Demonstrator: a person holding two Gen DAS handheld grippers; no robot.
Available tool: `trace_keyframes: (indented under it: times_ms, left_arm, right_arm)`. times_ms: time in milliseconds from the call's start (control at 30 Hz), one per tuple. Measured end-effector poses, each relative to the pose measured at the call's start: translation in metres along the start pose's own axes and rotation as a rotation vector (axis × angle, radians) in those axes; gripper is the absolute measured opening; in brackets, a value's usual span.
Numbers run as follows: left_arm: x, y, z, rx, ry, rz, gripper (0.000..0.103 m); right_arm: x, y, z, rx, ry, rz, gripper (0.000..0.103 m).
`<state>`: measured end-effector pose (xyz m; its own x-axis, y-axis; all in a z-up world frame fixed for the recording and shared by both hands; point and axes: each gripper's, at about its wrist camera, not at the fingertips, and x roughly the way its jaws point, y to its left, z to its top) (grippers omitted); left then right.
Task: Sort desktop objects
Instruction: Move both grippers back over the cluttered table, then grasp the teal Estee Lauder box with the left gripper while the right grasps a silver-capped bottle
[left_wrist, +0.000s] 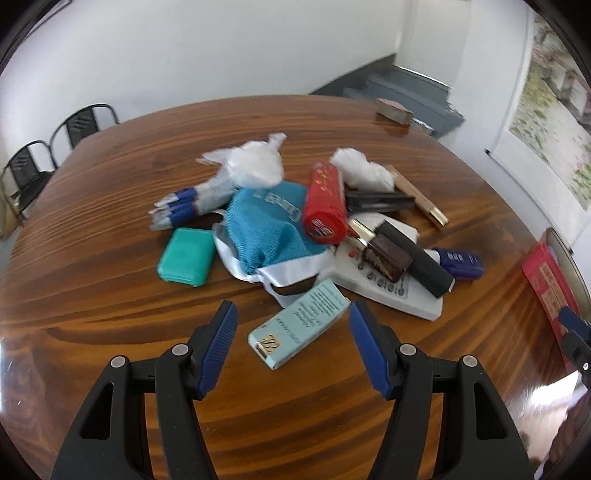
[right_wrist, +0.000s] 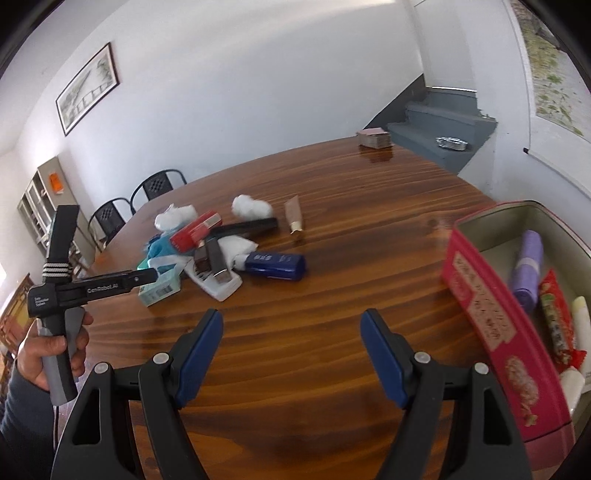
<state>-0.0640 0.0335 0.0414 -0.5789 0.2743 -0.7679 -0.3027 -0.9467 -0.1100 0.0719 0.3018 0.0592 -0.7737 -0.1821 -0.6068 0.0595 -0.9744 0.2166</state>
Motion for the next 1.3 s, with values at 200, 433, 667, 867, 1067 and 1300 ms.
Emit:
trace_keyframes:
  times_ms: [200, 433, 667, 867, 1067, 1300]
  left_arm:
    - [0.01, -0.011, -0.001, 0.081, 0.008, -0.016, 0.067]
    - [0.013, -0.017, -0.005, 0.126, -0.01, 0.012, 0.067]
    - [0.012, -0.022, -0.009, 0.155, -0.01, 0.025, 0.042]
    - [0.017, -0.03, -0.018, 0.161, 0.034, 0.001, 0.027]
    - [0.018, -0.028, -0.017, 0.111, 0.036, -0.003, 0.026]
    - [-0.006, -0.026, -0.02, 0.058, -0.016, 0.022, 0.026]
  right_arm:
    - [0.011, 0.007, 0.0, -0.007, 0.021, 0.007, 0.08]
    - [0.019, 0.009, 0.002, -0.012, 0.037, 0.007, 0.08]
    - [0.026, 0.012, 0.007, -0.034, 0.045, 0.011, 0.08]
    - [0.035, 0.019, 0.014, -0.068, 0.052, 0.015, 0.08]
    - [0.048, 0.029, 0.022, -0.11, 0.064, 0.032, 0.08]
    - [0.075, 0.042, 0.032, -0.158, 0.097, 0.073, 0.071]
